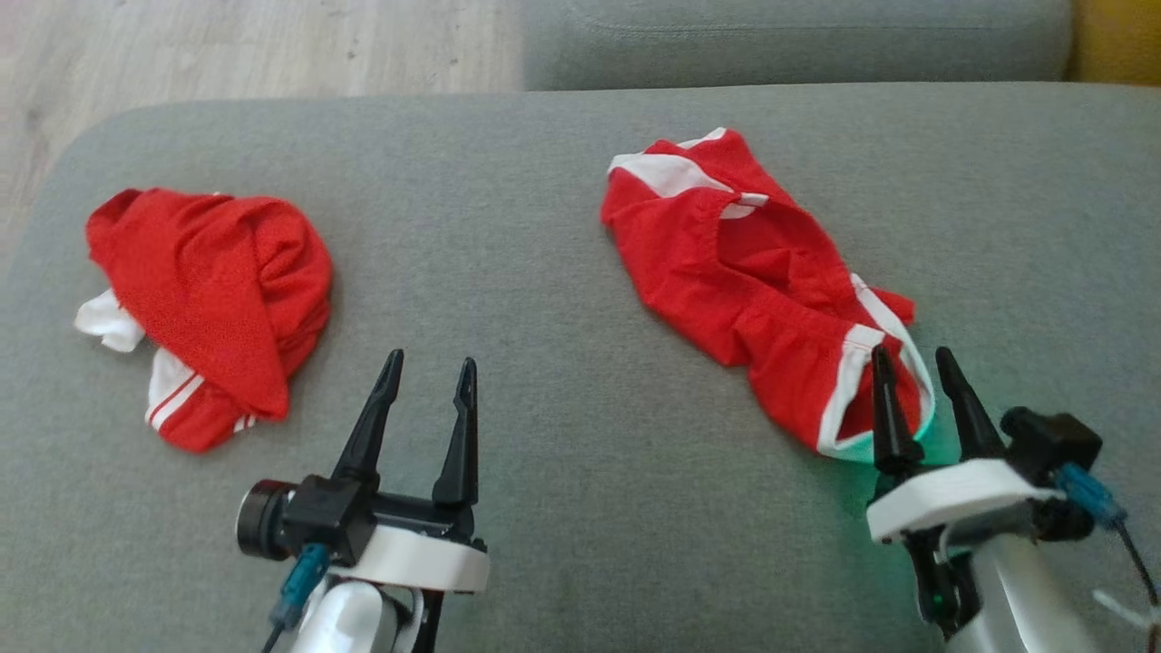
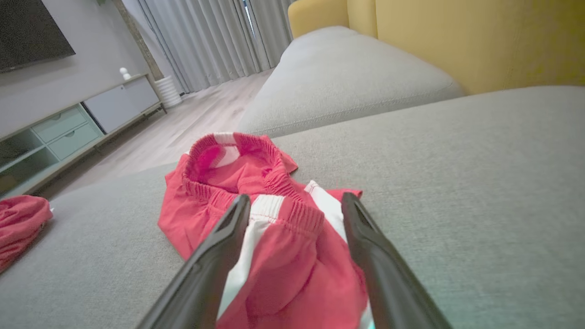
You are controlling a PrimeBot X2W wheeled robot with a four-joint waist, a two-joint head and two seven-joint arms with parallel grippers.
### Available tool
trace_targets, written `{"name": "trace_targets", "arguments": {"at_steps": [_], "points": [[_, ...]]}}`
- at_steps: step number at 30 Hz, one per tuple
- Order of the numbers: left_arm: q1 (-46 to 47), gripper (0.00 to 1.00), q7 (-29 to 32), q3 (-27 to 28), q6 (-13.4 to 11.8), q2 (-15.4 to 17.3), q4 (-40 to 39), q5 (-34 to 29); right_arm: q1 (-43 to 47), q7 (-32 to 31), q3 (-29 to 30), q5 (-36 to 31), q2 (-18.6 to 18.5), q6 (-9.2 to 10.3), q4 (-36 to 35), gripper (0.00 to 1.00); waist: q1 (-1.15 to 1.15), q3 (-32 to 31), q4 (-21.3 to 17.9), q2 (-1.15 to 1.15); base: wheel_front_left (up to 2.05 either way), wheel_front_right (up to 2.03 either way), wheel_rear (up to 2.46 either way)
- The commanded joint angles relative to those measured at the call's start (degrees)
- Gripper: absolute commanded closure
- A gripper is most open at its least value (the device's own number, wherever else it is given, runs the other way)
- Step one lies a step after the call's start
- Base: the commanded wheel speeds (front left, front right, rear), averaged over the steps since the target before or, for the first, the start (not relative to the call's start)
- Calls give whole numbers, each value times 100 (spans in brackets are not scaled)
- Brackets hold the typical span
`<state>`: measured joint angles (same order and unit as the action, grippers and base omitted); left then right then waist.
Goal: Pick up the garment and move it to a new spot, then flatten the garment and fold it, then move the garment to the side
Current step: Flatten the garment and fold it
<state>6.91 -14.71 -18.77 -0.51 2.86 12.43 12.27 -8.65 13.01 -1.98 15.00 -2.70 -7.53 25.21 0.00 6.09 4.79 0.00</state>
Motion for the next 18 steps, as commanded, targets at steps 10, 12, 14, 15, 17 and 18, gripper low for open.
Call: {"name": "trace_targets", "arguments": {"at_steps": [10,12,14,15,17,18], "points": [[298,0,-29,-23,-41,2,-110,80,-1034,-10,-458,570,-18,4,1265,0,0,139,307,0,0,0,0],[301,0,-29,-22,-41,2,-102,82,-1174,65,-588,514,-18,4,1346,100,0,160,328,0,0,0,0],[298,0,-29,-21,-41,2,-93,83,-1283,127,-762,474,-18,4,1307,100,0,171,346,0,0,0,0],[298,0,-29,-17,-41,2,-88,84,-1328,149,-849,452,-18,4,1253,100,0,175,354,0,0,0,0],[300,0,-29,-15,-42,2,-81,87,-1402,176,-1009,398,-18,4,1097,100,0,173,371,0,0,0,0],[304,0,-29,-16,-44,2,-80,91,-1431,184,-1127,371,-18,4,987,100,0,169,384,0,0,0,0]]}}
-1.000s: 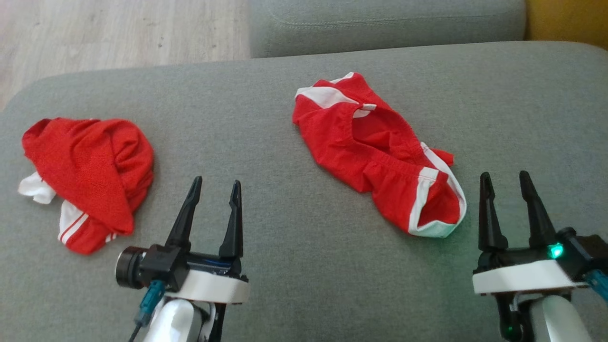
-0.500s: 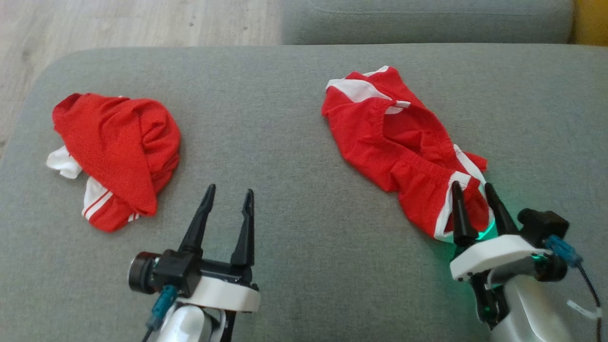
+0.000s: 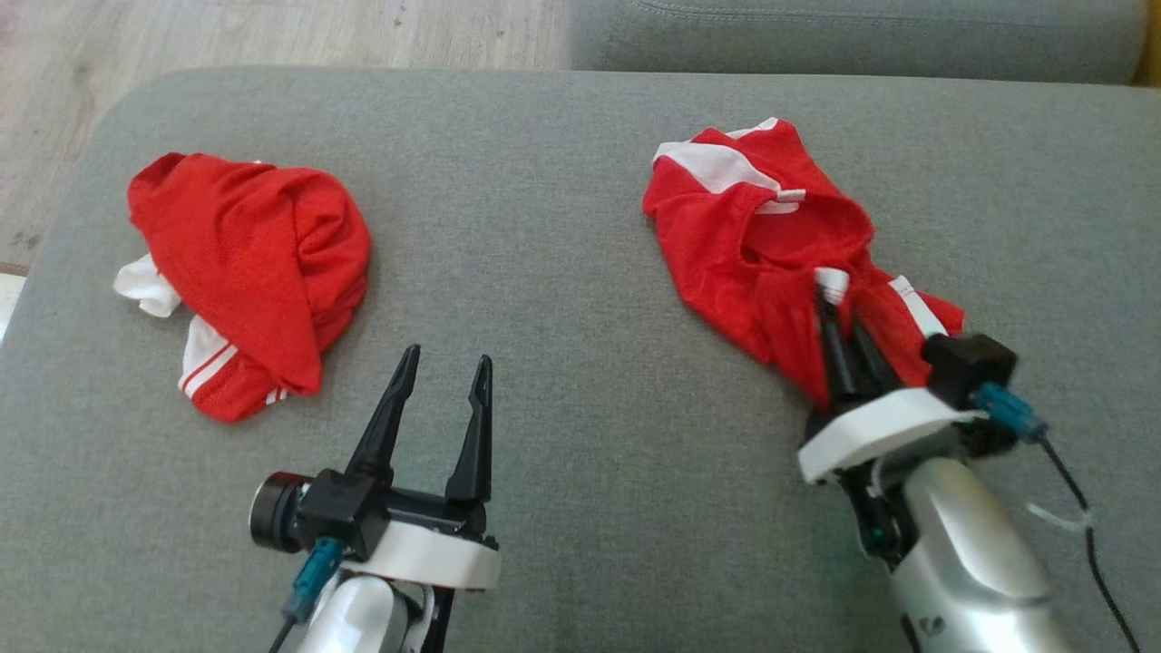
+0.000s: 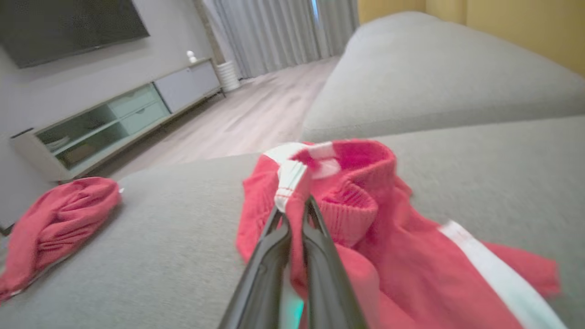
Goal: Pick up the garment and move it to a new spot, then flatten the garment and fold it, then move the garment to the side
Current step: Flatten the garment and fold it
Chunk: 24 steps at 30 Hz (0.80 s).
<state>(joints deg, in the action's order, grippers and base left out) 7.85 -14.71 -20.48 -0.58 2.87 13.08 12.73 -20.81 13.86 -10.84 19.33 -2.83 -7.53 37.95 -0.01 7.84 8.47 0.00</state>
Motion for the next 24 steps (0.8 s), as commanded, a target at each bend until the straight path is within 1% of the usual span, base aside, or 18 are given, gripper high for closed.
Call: {"name": "trace_targets", "arguments": {"at_steps": [1,2,3,5,7,8,11,12,13,16,18,21,24], "points": [[218,0,-29,152,-41,0,-145,50,-265,108,-562,-186,-5,4,-544,100,1,-27,47,0,0,0,0],[218,0,-29,152,-41,0,-145,50,-265,108,-562,-186,-5,4,-544,100,1,-27,47,0,0,0,0],[222,0,-29,150,-48,0,-148,54,-298,110,-957,-339,-5,4,-821,100,1,-47,85,0,0,0,0],[220,0,-29,143,-53,0,-143,60,-347,111,-1384,-613,-5,4,-973,100,1,-79,138,0,0,0,0],[205,0,-29,152,-52,0,-130,77,-429,112,-1850,-1012,-7,4,-929,100,1,-107,191,0,0,0,0],[205,0,-29,152,-52,0,-130,77,-429,112,-1850,-1012,-7,4,-929,100,1,-107,191,0,0,0,0],[189,0,-29,200,-83,0,-141,115,-530,113,-2492,-1254,-6,4,-630,100,1,-150,298,0,0,0,0],[184,0,-29,198,-78,0,-142,119,-574,113,-2694,-1289,-6,4,-495,55,1,-163,336,0,0,0,0],[175,0,-29,196,-75,0,-142,120,-607,103,-2879,-1285,-6,4,-355,0,1,-174,366,0,0,0,0],[144,0,-29,197,-80,0,-132,119,-697,76,-3378,-1059,-6,4,-74,0,1,-195,414,0,0,0,0],[124,0,-29,210,-90,0,-133,122,-762,78,-3515,-902,-6,4,36,0,1,-203,414,0,0,0,0],[89,0,-29,269,-124,0,-151,125,-812,93,-3350,-688,-6,4,63,0,1,-219,347,0,0,0,0],[70,0,-29,349,-146,0,-190,125,-728,108,-2848,-598,-31,4,-67,0,1,-249,216,0,0,0,0]]}}
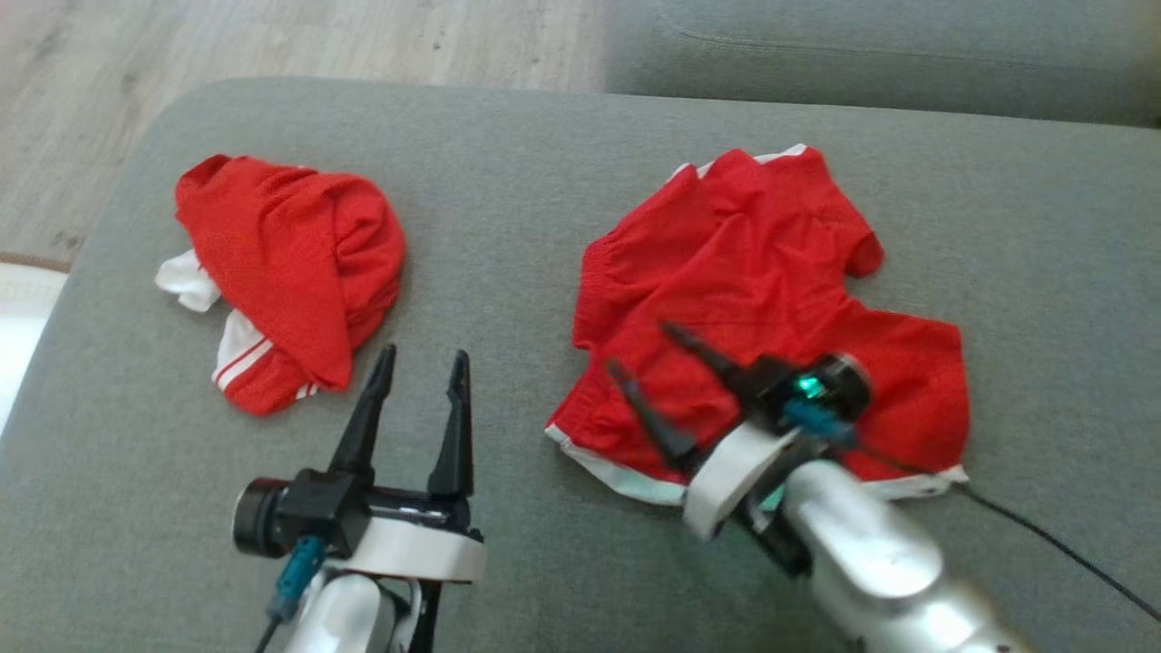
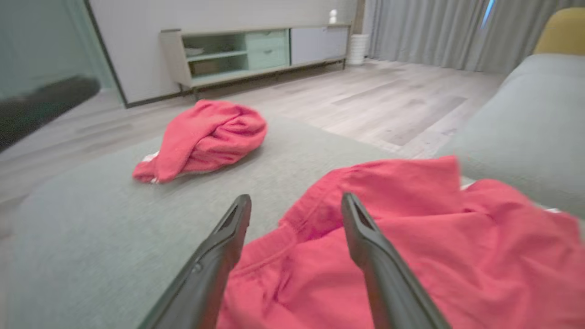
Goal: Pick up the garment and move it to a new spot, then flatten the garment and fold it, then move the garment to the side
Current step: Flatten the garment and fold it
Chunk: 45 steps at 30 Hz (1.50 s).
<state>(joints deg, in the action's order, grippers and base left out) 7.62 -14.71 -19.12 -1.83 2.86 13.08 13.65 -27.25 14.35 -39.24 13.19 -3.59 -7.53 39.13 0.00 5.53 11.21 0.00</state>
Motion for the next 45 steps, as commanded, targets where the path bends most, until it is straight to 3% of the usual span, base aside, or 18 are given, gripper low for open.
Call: {"name": "trace_targets", "arguments": {"at_steps": [1,6,11,17,23,29,45], "points": [[87,0,-29,242,-24,2,-209,25,-26,60,210,-1,2,4,-319,0,0,-25,-113,0,0,0,0],[60,0,-29,395,-2,2,-304,-28,653,63,1661,-202,-192,4,-1235,0,0,-68,-389,0,0,0,0],[6,0,-29,482,48,2,-357,-75,1558,63,3003,-557,-121,4,-2085,0,0,-78,-691,0,0,0,0],[3,0,-29,547,87,2,-407,-97,2239,64,3978,-613,52,4,-2708,0,0,-4,-984,0,0,0,0],[15,0,-29,666,98,2,-435,-20,2504,64,3888,-159,68,4,-2956,0,0,68,-1159,0,0,0,0],[29,0,-29,684,131,2,-425,-27,2451,64,3778,-310,70,4,-3023,0,0,90,-1183,0,0,0,0],[47,0,-29,415,168,2,-297,-9,2246,-114,3405,-640,70,4,-1502,0,0,118,-731,0,0,0,0]]}}
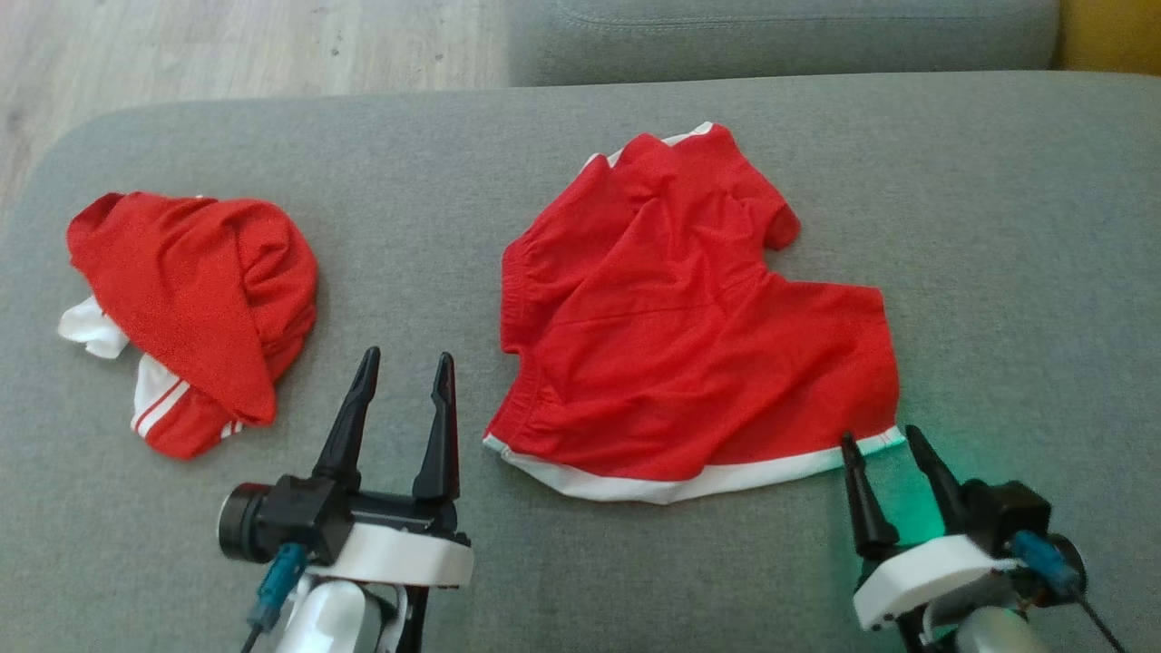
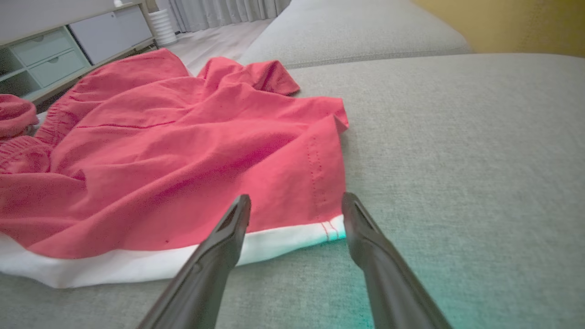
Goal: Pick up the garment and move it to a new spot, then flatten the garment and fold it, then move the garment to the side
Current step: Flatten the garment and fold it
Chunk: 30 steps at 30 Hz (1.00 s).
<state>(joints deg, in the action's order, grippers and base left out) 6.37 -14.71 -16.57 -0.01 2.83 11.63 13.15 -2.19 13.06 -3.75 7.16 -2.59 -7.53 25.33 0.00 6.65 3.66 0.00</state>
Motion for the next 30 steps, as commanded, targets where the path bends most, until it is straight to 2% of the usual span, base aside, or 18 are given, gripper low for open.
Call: {"name": "trace_targets", "arguments": {"at_steps": [1,7,15,16,18,22,30], "points": [[176,0,-29,148,-13,5,-151,44,-293,7,-85,-52,-30,4,-41,0,0,10,48,0,0,0,0],[162,0,-29,78,-23,5,-149,64,-436,-80,350,-59,-29,4,430,0,0,38,148,0,0,0,0],[146,0,-29,71,-28,5,-91,35,-596,-166,302,135,-29,4,904,0,0,42,166,0,0,0,0],[146,0,-29,72,-27,5,-81,28,-618,-172,293,154,-29,4,948,31,0,43,164,0,0,0,0],[144,0,-29,66,-15,5,-45,5,-659,-136,295,183,-29,4,1003,100,0,45,156,0,0,0,0],[144,0,-29,91,8,5,0,-50,-739,-43,401,136,-29,4,1053,100,0,66,133,0,0,0,0],[110,0,-29,135,119,5,102,-148,-800,93,1048,-27,-29,4,1070,100,0,91,92,0,0,0,0]]}}
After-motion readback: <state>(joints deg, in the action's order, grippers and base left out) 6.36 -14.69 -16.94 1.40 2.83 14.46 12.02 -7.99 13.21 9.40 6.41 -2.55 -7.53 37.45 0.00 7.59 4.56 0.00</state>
